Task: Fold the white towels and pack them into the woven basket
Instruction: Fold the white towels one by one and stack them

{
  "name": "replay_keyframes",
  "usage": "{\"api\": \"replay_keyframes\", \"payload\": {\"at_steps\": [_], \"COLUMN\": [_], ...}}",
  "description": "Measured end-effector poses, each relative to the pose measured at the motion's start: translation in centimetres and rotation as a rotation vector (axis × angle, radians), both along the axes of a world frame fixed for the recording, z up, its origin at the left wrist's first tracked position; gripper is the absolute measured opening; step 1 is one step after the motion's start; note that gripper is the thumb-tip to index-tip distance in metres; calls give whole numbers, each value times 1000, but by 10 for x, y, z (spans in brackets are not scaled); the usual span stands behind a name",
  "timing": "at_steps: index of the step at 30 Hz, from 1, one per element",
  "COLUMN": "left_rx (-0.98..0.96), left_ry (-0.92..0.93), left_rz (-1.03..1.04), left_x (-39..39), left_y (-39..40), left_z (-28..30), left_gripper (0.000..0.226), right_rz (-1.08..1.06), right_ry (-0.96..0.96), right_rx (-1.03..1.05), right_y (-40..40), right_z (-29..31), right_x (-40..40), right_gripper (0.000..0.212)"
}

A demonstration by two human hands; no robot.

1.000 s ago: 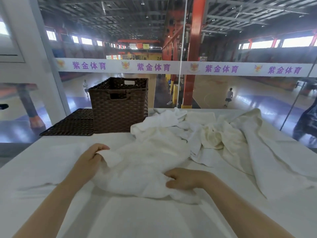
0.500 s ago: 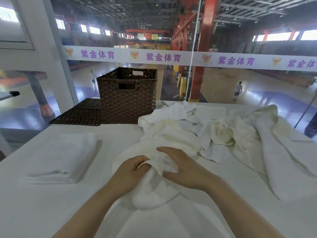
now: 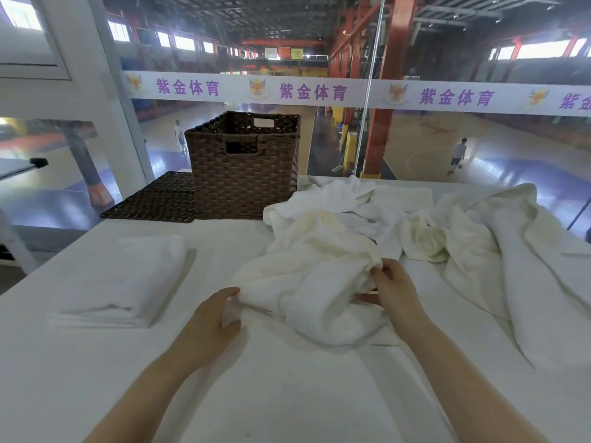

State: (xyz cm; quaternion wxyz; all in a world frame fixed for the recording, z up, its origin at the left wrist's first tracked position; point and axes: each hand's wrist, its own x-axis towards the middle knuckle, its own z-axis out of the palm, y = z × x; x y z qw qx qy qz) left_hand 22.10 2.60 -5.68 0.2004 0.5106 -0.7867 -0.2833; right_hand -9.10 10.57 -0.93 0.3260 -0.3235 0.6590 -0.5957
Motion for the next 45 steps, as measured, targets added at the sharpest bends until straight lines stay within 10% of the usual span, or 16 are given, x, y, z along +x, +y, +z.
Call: {"api": "replay_keyframes", "payload": {"at_steps": [6,12,16,19,26,30,34,40,45], "left_rx": [-59,-87,32,181,411,365,397,387,-32], "left_ry": [47,147,486,627,933,1036,1094,593,63], "left_rz": [54,47,157,205,171,212,169,105,-52], "left_x": [-21,-41,-56,-68,-77,-72,-58,-63,-87], "left_y": [-20,-47,-47,-41,-24,-20,-21,6,20], "left_z": [-1,26,58,72,78,70,53,20,0], "left_gripper": [77,16,21,20,25,22,40,61,34], "right_rz": [-6,-59,1,204,568,385,353,361,314], "right_ry": [55,85,159,361,1175,1499,1217,392,521], "right_rx": [-46,-94,-154,-53,121,207,194,342,207], "right_y": [-6,-10,-2,3,3,-12,-16,-20,-17], "right_z": [8,35,50,52,5,-28,-15,12,5], "right_x": [-11,-18,-10,9,74,85,74,46,49], "right_gripper": [15,17,16,16,112,88,47,20,23]}}
